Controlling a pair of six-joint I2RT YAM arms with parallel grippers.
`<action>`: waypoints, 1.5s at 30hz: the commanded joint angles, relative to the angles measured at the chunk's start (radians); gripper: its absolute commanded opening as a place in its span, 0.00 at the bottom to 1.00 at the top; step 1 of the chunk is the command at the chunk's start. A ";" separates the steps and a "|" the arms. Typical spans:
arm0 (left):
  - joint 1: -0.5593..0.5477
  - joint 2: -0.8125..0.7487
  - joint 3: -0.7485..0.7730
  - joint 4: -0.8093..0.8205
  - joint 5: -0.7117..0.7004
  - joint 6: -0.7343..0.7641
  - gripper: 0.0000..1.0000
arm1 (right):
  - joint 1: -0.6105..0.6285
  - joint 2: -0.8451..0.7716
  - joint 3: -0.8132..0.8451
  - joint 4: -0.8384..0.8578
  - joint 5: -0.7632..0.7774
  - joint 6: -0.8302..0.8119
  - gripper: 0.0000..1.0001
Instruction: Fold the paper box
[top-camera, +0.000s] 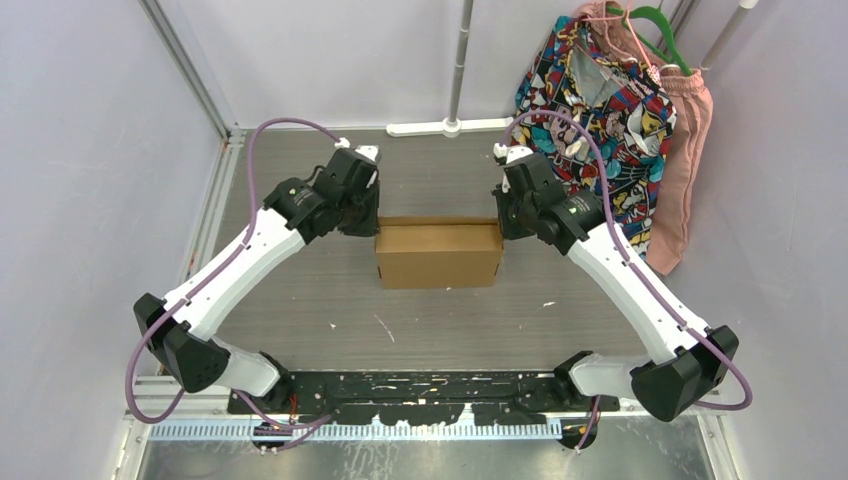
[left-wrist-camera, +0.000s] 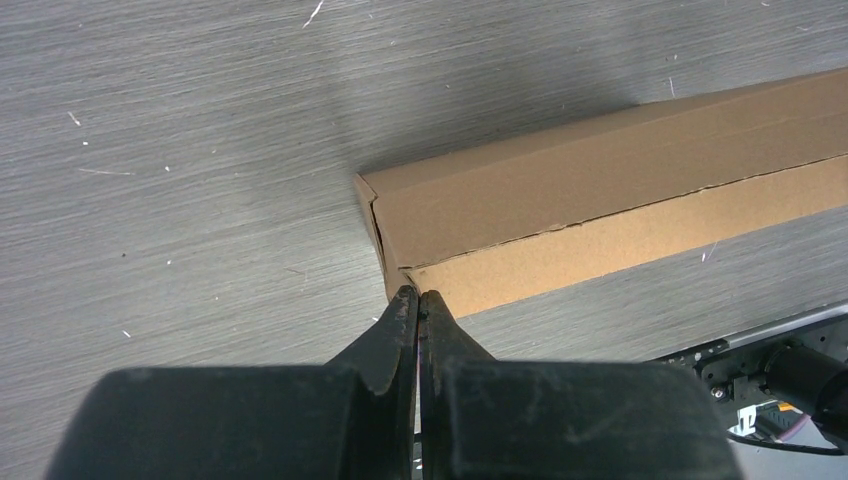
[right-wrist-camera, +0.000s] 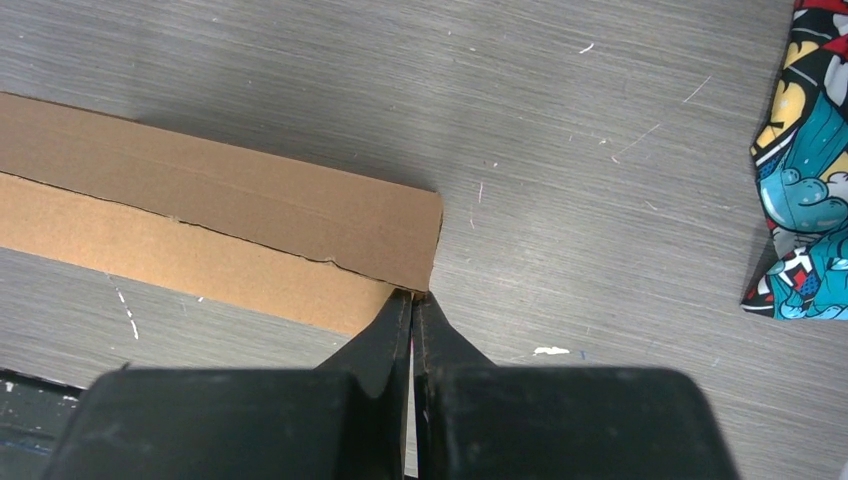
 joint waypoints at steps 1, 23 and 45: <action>-0.003 0.032 0.032 -0.030 0.083 0.011 0.00 | 0.008 0.009 0.048 -0.011 -0.126 0.042 0.01; 0.029 0.082 0.119 -0.103 0.072 0.035 0.00 | -0.037 0.018 0.110 -0.064 -0.192 0.068 0.01; 0.057 0.108 0.199 -0.178 0.091 0.056 0.00 | -0.065 0.025 0.136 -0.104 -0.241 0.064 0.01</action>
